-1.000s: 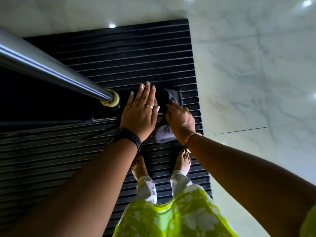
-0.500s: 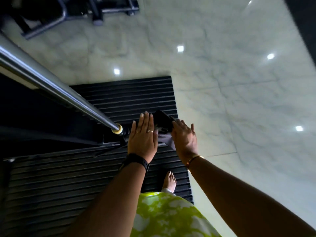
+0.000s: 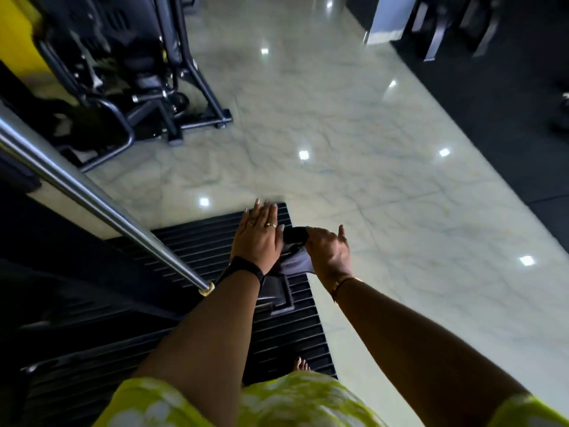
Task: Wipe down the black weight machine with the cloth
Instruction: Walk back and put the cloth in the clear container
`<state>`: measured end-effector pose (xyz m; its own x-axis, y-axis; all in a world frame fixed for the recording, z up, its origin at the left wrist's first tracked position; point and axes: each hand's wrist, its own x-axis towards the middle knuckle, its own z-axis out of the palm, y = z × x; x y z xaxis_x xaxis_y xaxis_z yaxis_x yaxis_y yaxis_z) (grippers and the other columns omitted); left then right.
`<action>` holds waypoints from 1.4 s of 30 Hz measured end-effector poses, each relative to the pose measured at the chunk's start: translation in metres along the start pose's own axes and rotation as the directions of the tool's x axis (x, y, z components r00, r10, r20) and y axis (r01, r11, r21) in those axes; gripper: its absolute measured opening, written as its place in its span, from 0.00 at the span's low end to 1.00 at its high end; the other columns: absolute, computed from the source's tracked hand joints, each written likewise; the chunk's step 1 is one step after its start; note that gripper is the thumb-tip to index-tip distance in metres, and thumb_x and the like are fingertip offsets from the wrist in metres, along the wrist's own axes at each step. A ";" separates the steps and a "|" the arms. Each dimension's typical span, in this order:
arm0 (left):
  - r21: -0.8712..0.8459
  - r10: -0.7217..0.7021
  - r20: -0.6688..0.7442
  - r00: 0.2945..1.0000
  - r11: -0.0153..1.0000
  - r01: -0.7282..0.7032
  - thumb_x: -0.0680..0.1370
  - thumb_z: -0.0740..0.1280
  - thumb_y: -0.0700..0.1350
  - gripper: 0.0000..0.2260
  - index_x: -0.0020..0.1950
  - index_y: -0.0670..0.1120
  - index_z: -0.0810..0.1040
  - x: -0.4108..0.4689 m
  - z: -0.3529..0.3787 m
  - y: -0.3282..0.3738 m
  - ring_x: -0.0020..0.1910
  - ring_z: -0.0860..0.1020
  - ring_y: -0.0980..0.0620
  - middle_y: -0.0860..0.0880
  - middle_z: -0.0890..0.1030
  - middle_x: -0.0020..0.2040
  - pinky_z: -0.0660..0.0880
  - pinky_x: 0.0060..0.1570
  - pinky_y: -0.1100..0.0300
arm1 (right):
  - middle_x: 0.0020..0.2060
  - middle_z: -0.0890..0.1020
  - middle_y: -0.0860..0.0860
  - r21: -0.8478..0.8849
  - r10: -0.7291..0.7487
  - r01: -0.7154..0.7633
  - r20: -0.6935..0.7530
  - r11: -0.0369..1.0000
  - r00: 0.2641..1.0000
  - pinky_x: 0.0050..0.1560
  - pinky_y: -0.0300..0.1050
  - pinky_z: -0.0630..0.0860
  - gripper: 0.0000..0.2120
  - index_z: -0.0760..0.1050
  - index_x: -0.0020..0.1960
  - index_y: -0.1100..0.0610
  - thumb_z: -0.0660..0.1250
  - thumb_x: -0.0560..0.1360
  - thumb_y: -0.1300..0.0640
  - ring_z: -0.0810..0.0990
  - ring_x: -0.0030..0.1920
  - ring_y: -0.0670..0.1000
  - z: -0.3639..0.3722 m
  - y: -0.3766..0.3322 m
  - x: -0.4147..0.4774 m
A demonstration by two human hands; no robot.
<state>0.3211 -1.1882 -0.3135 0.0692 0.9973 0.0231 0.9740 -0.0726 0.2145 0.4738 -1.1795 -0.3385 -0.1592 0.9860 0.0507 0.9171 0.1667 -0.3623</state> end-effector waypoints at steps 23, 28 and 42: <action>0.031 0.458 -0.012 0.889 0.889 -0.457 0.85 0.49 0.48 0.23 0.79 0.42 0.54 0.022 -0.118 0.035 0.78 0.52 0.48 0.43 0.57 0.79 0.46 0.74 0.56 | 0.53 0.80 0.58 0.174 0.497 -0.465 -0.309 0.868 0.811 0.59 0.47 0.68 0.11 0.77 0.56 0.61 0.57 0.79 0.62 0.73 0.59 0.59 -0.127 -0.067 -0.022; 0.051 0.567 0.017 0.823 0.822 -0.567 0.85 0.47 0.49 0.24 0.79 0.42 0.52 -0.001 -0.116 0.054 0.79 0.51 0.48 0.43 0.56 0.79 0.44 0.75 0.56 | 0.52 0.81 0.60 0.239 0.613 -0.565 -0.359 0.789 0.704 0.60 0.48 0.67 0.10 0.76 0.52 0.61 0.56 0.79 0.62 0.74 0.57 0.61 -0.133 -0.076 -0.069; -0.049 0.875 0.057 0.481 0.484 -0.874 0.84 0.48 0.47 0.23 0.79 0.42 0.53 -0.116 -0.090 0.219 0.79 0.50 0.49 0.43 0.54 0.79 0.43 0.74 0.57 | 0.49 0.82 0.58 0.186 0.765 -0.806 -0.487 0.562 0.421 0.73 0.44 0.50 0.10 0.78 0.49 0.59 0.57 0.78 0.62 0.77 0.55 0.58 -0.180 0.014 -0.254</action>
<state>0.5068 -1.3206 -0.1815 0.8977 0.4168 0.1430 0.4003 -0.9070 0.1311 0.5928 -1.4259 -0.1889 0.8126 0.5482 0.1978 0.5759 -0.7031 -0.4172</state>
